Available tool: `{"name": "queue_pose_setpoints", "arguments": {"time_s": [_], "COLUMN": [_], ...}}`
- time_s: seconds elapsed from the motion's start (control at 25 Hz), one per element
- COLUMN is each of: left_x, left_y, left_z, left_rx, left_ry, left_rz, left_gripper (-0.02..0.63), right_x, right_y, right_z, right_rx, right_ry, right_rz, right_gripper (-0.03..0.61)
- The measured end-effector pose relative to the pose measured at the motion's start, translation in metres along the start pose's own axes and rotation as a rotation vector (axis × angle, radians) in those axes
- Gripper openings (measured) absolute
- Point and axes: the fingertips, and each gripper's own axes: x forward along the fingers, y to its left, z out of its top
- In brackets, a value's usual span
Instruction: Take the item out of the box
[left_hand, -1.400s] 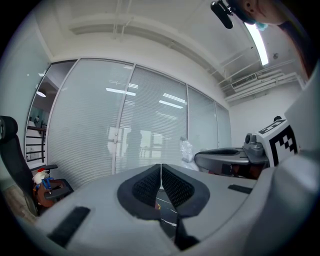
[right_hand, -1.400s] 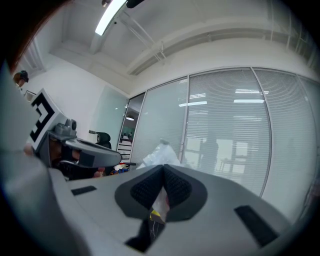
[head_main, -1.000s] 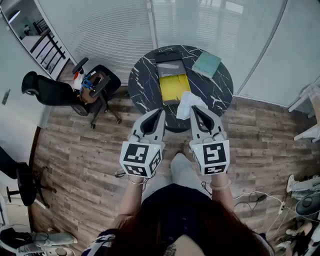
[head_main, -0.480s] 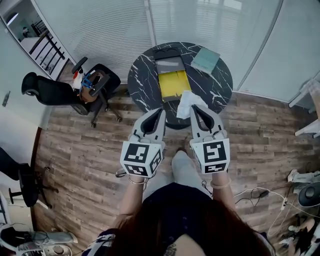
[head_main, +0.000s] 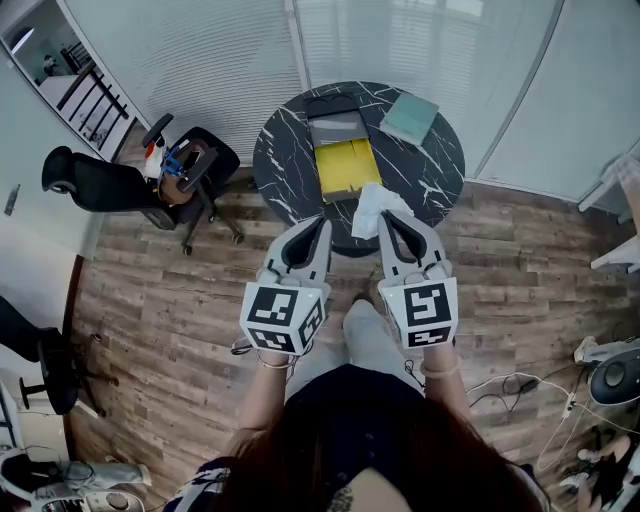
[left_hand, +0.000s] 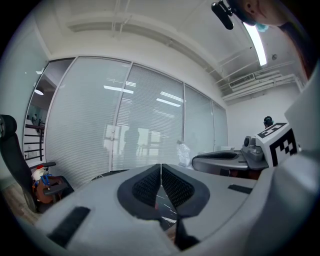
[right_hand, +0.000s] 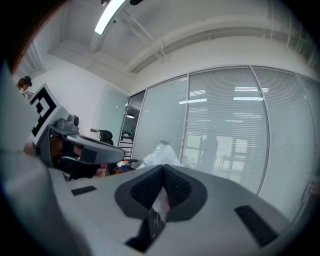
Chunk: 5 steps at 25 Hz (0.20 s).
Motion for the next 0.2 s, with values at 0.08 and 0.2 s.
{"name": "queue_pose_setpoints", "arguments": {"time_s": [0.08,0.2], "left_x": [0.0015,0.0040], "left_y": [-0.0002,-0.0008], "left_z": [0.0006,0.0006], "left_rx": [0.000,-0.002], "left_ry": [0.002,0.005], "left_rz": [0.002,0.001], "left_gripper": [0.028,0.028], "right_x": [0.0002,0.0020], "right_y": [-0.0013,-0.0033], "right_z": [-0.0009,-0.0020], "right_rx": [0.003,0.005], "right_ry": [0.003,0.007], "right_rz": [0.001,0.002], "right_gripper": [0.023,0.023]}}
